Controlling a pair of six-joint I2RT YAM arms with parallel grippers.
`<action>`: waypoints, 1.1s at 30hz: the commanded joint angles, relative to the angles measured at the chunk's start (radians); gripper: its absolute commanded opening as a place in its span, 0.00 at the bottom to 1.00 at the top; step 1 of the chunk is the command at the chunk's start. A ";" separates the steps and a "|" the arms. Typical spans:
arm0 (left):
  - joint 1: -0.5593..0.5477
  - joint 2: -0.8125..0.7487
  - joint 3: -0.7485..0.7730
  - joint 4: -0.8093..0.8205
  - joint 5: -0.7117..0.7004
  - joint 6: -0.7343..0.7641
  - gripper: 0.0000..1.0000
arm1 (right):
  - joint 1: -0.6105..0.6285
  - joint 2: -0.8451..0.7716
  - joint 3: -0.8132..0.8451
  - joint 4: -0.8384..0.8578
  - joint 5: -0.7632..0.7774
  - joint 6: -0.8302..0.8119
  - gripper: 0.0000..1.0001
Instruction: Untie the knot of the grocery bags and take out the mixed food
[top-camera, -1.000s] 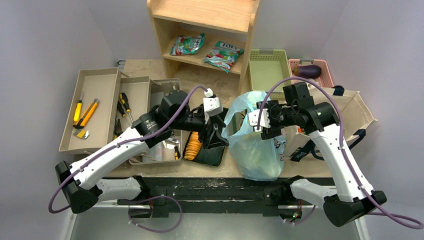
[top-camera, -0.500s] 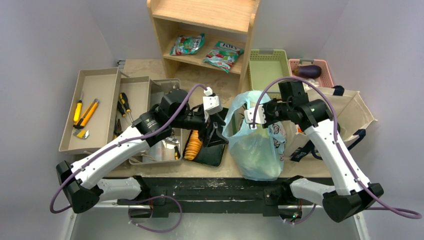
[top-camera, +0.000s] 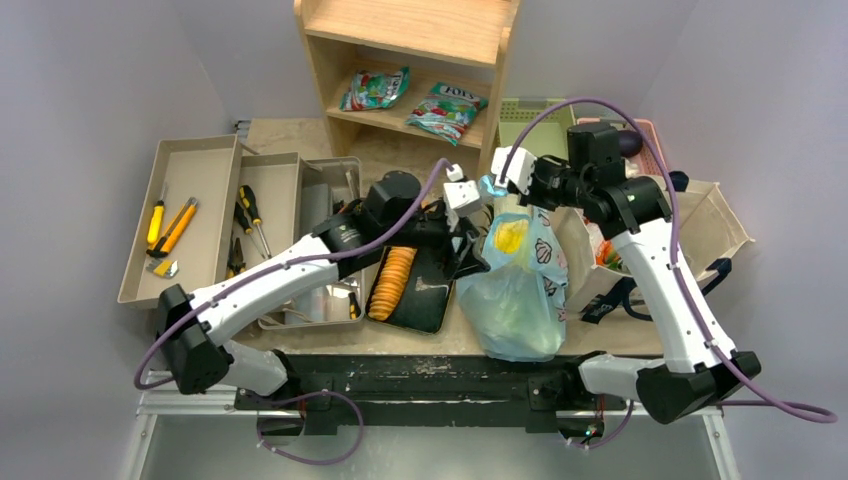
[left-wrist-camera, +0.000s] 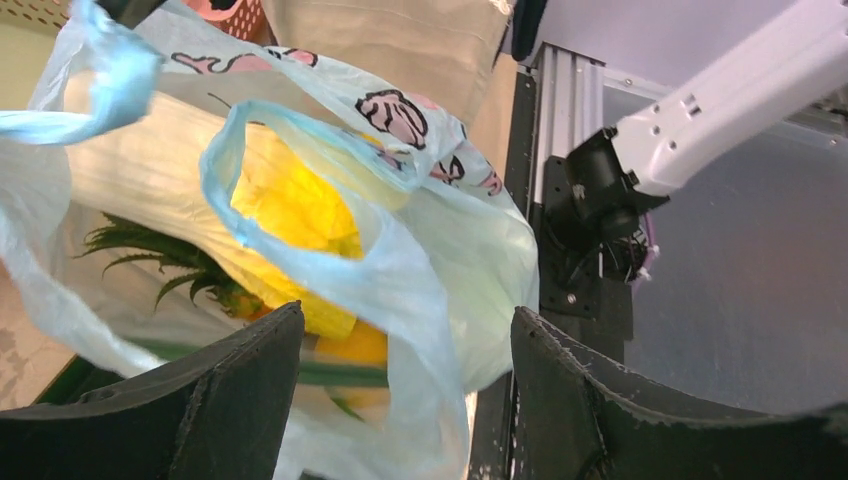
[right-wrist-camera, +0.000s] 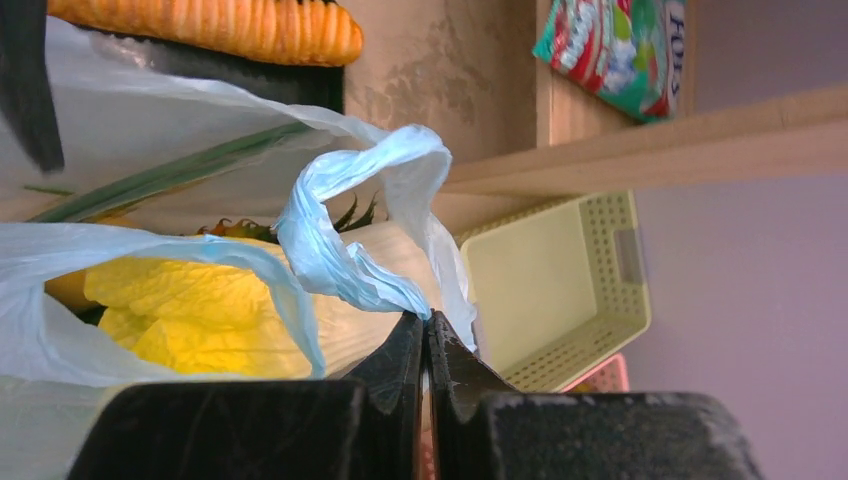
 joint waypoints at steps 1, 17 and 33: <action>-0.046 0.101 0.087 0.084 -0.168 -0.076 0.73 | -0.029 0.002 0.036 0.082 0.090 0.232 0.00; -0.036 0.169 0.281 0.047 0.031 0.024 0.00 | -0.212 -0.005 0.078 0.159 0.159 0.571 0.00; 0.033 0.027 0.410 -0.373 0.302 0.402 0.00 | -0.290 -0.028 0.141 0.167 0.157 0.665 0.00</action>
